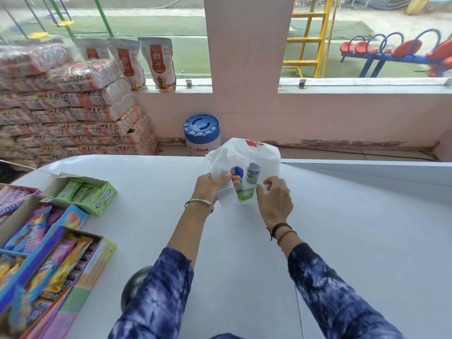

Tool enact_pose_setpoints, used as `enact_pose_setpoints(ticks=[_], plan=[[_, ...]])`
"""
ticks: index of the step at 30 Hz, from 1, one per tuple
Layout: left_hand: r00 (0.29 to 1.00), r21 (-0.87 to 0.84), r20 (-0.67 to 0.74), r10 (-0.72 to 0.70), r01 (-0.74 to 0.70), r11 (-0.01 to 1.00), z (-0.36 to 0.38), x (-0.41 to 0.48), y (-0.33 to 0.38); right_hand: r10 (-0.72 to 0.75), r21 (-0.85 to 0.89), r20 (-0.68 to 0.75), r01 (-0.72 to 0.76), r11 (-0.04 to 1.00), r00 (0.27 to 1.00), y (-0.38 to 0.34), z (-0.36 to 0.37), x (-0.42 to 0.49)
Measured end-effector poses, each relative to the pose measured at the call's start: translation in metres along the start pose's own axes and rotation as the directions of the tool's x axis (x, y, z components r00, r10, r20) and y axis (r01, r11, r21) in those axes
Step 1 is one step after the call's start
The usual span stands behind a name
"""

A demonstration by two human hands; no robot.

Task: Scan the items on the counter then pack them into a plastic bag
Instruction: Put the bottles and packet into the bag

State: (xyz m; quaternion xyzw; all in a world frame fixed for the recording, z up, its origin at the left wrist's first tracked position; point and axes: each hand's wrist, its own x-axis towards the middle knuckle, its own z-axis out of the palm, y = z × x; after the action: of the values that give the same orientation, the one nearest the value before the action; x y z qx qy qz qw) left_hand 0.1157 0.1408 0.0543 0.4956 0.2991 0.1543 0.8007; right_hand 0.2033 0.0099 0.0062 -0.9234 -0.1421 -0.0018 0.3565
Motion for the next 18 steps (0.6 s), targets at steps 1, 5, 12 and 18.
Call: enact_pose_setpoints(ticks=[1,5,12,18], plan=[[1.000,0.002,0.000,0.001,-0.001,1.000,0.000,0.000,0.000,-0.029,-0.090,-0.043,0.025,0.996,0.999,0.004,-0.001,0.003],[1.000,0.003,0.013,-0.001,0.001,1.000,0.003,-0.001,-0.002,0.083,-0.164,-0.020,-0.085,0.983,0.996,0.011,0.001,0.014],[1.000,0.108,-0.019,0.018,-0.015,0.994,-0.001,-0.001,0.003,0.253,0.279,-0.167,-0.200,0.939,0.953,-0.006,-0.026,0.044],[1.000,0.216,0.020,-0.001,-0.004,0.976,0.018,-0.005,0.036,0.160,0.592,0.225,-0.265,0.761,0.961,-0.038,-0.067,0.060]])
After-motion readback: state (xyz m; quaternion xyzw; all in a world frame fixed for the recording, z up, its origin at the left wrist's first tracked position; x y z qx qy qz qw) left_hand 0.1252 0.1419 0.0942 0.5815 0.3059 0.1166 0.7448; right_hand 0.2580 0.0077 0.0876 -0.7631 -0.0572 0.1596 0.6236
